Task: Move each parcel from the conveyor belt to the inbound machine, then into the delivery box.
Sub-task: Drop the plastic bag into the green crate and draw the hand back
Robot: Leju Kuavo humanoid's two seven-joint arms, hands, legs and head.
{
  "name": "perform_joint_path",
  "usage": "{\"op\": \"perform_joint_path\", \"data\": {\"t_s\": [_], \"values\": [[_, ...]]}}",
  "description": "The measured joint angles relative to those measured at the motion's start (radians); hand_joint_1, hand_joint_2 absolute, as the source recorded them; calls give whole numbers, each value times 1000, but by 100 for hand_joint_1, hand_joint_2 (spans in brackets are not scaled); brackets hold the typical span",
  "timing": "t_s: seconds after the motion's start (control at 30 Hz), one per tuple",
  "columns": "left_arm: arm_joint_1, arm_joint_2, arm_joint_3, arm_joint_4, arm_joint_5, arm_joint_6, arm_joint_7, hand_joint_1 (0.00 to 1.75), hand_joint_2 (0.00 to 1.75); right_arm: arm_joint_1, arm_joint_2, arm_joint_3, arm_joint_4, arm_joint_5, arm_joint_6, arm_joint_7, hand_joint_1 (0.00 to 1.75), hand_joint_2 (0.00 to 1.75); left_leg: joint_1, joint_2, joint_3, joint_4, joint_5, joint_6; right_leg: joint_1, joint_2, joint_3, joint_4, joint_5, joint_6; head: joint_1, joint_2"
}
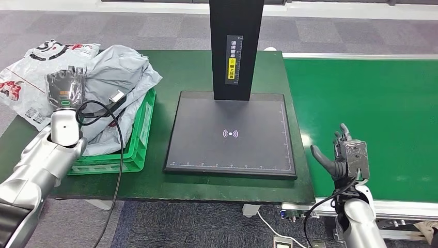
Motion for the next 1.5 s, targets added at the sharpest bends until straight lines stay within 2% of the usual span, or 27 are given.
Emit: {"op": "perform_joint_path", "data": {"t_s": [0.1,0.13,0.2,0.37,0.5,0.6,0.67,0.77,0.9,1.0,1.13,1.2,1.27,1.33,1.43,1.5], "values": [[-1,-28,-28,73,0,-195,39,20,175,-13,0,-13,2,6,25,-2,0,175,0,0,0,0,0,0,0,0,0,0,0,0,0,0],[-2,-37,-34,93,1,-251,41,0,175,-21,0,-15,4,8,33,-4,0,175,0,0,0,0,0,0,0,1,0,0,1,0,0,0],[-9,-52,-36,121,2,-293,38,0,175,-42,0,-16,12,5,45,-5,0,175,0,1,0,1,1,0,0,1,0,0,2,0,0,0],[-61,-67,-36,159,1,-180,21,0,175,-72,-3,-16,31,-21,47,2,0,175,0,0,0,1,1,0,0,0,0,0,2,0,0,0],[-90,-70,-30,173,9,-70,-21,0,0,-76,-11,-16,47,-42,45,-4,0,175,0,0,0,0,1,0,0,0,0,0,2,0,0,0],[-94,-74,8,175,78,60,-120,0,0,-92,-15,-16,73,-60,44,-11,0,175,0,0,0,0,1,0,0,0,0,0,2,0,0,0],[-86,-79,54,155,146,108,-205,0,0,-105,-17,-15,91,-71,44,-15,0,175,0,0,0,0,1,0,0,0,0,0,2,0,0,0],[-51,-91,157,63,231,122,-358,0,0,-120,-21,-13,115,-87,44,-22,0,175,0,0,0,1,1,0,0,0,0,0,2,0,0,0],[-16,-125,337,-56,297,126,-570,0,0,-140,-22,-6,146,-96,43,-27,0,175,0,0,0,1,1,0,0,0,0,0,2,0,0,0],[-9,-143,428,-107,308,128,-601,0,0,-146,-23,-5,161,-96,42,-28,0,175,0,0,0,1,1,0,0,1,0,0,2,0,0,0],[0,-157,497,-145,318,129,-617,0,0,-153,-23,-5,172,-96,40,-29,0,175,0,0,0,0,1,0,1,0,0,0,2,0,0,0],[-2,-167,524,-147,377,119,-686,0,0,-159,-23,-3,178,-99,40,-34,0,175,1,0,0,0,1,0,1,0,0,0,2,0,0,0],[-20,-189,557,-121,524,64,-814,0,0,-170,-24,6,189,-108,42,-45,0,175,1,-1,0,0,1,0,1,0,0,0,2,0,0,0],[-46,-223,578,-79,708,-70,-895,0,0,-191,-25,20,202,-116,47,-56,0,175,1,-1,0,1,2,0,1,-1,1,0,2,0,0,0],[-61,-290,582,-48,974,-369,-901,0,0,-234,-25,40,224,-119,58,-70,0,175,0,-3,0,1,3,1,0,-2,1,0,3,1,0,0],[-62,-336,580,-31,1108,-495,-899,0,0,-272,-19,55,246,-112,66,-78,0,175,-1,-3,-1,1,3,1,0,-3,2,0,4,2,0,0]]}}
